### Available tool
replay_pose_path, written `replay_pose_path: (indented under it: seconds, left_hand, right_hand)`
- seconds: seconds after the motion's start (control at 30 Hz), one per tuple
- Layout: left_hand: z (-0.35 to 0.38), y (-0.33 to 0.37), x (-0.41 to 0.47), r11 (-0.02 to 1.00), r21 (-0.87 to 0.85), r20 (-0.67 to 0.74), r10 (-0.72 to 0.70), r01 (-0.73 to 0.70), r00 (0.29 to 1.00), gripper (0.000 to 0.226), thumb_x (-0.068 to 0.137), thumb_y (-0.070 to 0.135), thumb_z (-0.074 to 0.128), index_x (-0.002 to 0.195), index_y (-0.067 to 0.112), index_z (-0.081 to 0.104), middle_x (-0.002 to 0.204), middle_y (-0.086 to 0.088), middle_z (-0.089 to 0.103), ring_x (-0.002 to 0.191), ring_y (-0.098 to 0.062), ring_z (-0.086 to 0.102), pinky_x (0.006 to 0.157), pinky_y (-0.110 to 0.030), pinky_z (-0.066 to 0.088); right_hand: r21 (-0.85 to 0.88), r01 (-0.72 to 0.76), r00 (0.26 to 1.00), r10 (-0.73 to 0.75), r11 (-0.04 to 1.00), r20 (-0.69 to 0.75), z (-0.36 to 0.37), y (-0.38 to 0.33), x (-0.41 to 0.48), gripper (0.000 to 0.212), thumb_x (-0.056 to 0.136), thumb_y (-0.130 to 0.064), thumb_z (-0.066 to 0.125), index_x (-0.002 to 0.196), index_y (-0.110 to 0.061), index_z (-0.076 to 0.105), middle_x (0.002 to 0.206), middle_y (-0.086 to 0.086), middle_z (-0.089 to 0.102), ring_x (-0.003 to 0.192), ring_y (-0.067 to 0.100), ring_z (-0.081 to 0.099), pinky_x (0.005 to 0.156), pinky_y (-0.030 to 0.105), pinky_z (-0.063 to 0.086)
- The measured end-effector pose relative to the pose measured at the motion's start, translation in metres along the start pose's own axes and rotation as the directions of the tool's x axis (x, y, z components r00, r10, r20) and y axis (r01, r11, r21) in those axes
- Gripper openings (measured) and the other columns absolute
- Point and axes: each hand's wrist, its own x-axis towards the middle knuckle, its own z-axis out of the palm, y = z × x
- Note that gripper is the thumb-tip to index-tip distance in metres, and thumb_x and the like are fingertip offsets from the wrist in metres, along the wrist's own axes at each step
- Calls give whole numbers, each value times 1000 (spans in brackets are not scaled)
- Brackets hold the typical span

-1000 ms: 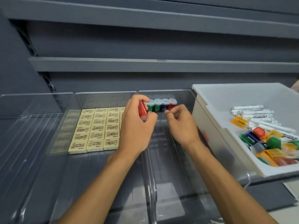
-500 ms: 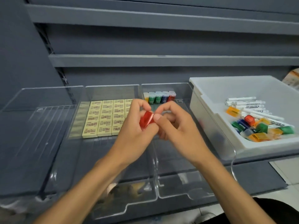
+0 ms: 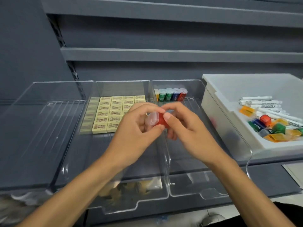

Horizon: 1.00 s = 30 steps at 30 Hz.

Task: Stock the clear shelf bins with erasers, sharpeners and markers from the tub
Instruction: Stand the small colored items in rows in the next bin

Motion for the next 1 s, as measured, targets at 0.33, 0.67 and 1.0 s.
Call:
replay_pose_path:
  seconds: [0.33,0.67,1.0]
  left_hand:
    - [7,-1,6,994,-97,-84,-49,41,995,36,78,20,72,112,12,64,103,-6,71,78,-18,71,72,-26,58]
    - [9,-10,15,997,-65,-126,-38,30,991,30,80,29,71,107,19,74,95,0,76,82,-18,69,68,-21,54]
    - [17,-14,28,999,-39,-151,-17,11,988,32,82,31,70,111,17,73,97,1,76,87,-20,72,79,-32,58]
  right_hand:
    - [246,-175,984,164,954,62,-16,-4,0,25,100,-21,47,100,-3,64,76,5,71,61,17,61,60,28,52]
    - [124,-187,982,184,974,36,-22,0,5,16,95,-20,59,107,-14,68,82,-3,69,69,11,64,65,24,53]
    - [210,-194,980,199,958,-1,-25,-3,9,29,84,-9,73,111,-14,66,90,5,74,82,16,71,73,25,57]
